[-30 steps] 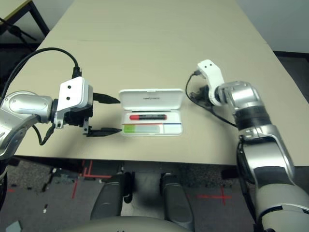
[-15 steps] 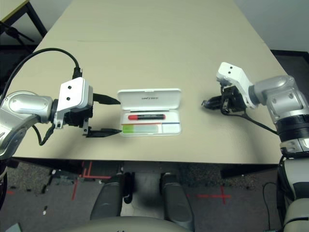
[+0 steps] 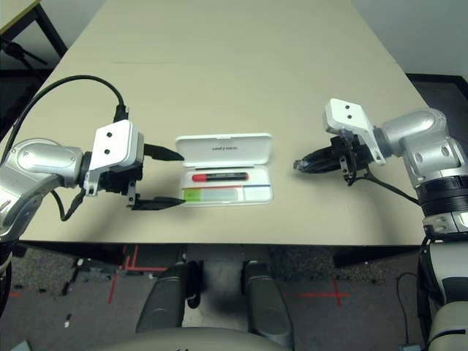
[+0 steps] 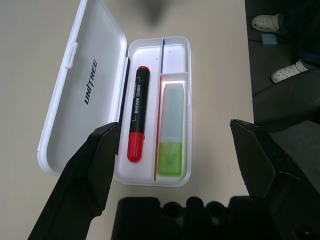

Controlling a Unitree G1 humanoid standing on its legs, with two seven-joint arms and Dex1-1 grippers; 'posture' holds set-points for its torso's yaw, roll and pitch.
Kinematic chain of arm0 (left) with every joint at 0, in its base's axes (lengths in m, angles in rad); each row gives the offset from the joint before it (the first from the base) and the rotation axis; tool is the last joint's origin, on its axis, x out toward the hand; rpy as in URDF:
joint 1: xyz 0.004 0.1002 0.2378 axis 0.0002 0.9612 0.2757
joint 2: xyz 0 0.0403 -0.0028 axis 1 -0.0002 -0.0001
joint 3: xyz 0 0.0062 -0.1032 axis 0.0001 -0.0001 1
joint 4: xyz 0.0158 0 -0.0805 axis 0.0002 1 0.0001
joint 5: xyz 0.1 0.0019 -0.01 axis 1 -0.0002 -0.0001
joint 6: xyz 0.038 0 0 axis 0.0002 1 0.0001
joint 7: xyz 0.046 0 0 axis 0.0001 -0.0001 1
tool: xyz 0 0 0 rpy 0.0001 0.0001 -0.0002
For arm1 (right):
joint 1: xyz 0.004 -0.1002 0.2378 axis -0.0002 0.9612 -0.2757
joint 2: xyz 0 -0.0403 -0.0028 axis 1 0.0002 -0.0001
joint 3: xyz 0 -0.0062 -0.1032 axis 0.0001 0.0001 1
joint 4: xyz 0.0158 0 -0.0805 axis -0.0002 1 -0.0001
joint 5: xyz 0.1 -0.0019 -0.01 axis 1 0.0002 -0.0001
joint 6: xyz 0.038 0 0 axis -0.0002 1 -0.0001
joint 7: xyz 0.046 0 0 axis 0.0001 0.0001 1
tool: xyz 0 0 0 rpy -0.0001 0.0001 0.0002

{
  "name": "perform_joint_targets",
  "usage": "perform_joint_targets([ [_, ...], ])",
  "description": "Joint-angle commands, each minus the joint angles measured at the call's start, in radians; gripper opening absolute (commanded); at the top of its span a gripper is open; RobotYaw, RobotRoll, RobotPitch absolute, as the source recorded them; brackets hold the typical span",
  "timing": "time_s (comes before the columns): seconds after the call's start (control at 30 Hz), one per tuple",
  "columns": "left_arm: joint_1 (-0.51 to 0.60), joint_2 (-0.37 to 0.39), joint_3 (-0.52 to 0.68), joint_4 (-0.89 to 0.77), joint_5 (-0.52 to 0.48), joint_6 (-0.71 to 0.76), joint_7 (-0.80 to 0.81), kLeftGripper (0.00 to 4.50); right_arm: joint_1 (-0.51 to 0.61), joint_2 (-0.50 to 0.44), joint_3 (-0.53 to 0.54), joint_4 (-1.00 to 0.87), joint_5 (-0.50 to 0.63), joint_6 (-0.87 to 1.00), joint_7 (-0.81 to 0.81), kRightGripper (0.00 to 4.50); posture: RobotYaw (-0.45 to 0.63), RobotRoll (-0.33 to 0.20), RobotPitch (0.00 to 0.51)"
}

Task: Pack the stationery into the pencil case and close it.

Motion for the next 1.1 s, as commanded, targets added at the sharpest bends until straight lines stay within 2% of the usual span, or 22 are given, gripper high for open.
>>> perform_joint_targets([
  [0.03,0.001,0.012,-0.007,-0.017,0.0,0.01,0.001,4.5,-0.004,-0.017,0.054,-0.067,0.048,0.011,0.007,0.3,0.11,0.0,0.173],
  [0.3,0.004,0.008,-0.01,-0.023,0.002,0.016,0.011,4.5,-0.021,0.022,0.12,-0.114,0.045,-0.004,0.007,0.3,0.12,0.0,0.174],
  [0.47,0.008,0.005,-0.01,-0.031,0.001,0.022,0.021,4.5,0.008,0.128,0.134,-0.101,-0.011,-0.038,-0.022,0.3,0.14,0.0,0.174],
  [0.57,0.014,0.011,-0.004,-0.039,-0.003,0.028,0.027,4.5,0.019,0.159,0.139,-0.096,-0.037,-0.047,-0.031,0.3,0.14,0.0,0.174],
  [1.07,0.022,0.022,0.007,-0.056,-0.009,0.047,0.037,4.5,0.049,0.179,0.136,-0.103,-0.076,-0.07,-0.047,0.3,0.15,0.0,0.172],
  [1.1,0.019,0.021,0.005,-0.053,-0.008,0.045,0.037,4.5,0.05,0.177,0.133,-0.105,-0.079,-0.072,-0.052,0.65,0.14,0.0,0.172],
])
